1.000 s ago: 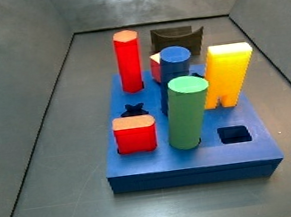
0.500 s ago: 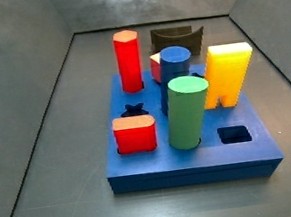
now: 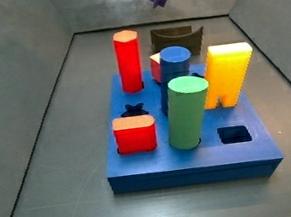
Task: Pick up the star object. Move up. Place the star object on the fixture. Regrasp the star object. Move to above the board. Insert the star object.
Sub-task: Place the star object on the fixture.
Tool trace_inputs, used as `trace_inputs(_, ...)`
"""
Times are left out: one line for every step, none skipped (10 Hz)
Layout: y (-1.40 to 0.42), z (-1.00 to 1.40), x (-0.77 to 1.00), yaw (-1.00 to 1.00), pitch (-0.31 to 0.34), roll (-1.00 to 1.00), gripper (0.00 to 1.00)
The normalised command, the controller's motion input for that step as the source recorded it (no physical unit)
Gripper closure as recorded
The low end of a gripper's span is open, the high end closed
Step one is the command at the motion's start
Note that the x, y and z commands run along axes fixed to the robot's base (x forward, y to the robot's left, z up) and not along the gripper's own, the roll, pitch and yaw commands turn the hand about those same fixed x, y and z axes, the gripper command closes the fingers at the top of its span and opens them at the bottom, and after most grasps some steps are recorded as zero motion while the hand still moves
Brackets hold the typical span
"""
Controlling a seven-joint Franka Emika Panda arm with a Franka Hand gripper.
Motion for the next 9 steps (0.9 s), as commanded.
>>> trace_inputs(0.04, -0.02, 0.41, -0.22, 0.121, -0.81, 1.00)
trace_inputs(0.05, -0.02, 0.36, -0.21, 0.063, -0.52, 1.00)
trace_inputs(0.05, -0.02, 0.34, -0.21, 0.038, -0.40, 1.00)
trace_inputs(0.03, -0.01, 0.29, -0.18, 0.007, -0.22, 1.00)
trace_inputs(0.03, 0.00, 0.24, -0.16, -0.018, -0.17, 1.00)
trace_inputs(0.13, -1.00, 0.15, -0.11, -0.097, -0.26, 1.00)
trace_inputs(0.13, -1.00, 0.13, -0.08, -0.099, -0.26, 1.00)
trace_inputs(0.12, -1.00, 0.12, -0.05, -0.079, -0.22, 1.00)
trace_inputs(0.10, -1.00, 0.12, -0.02, -0.057, -0.17, 1.00)
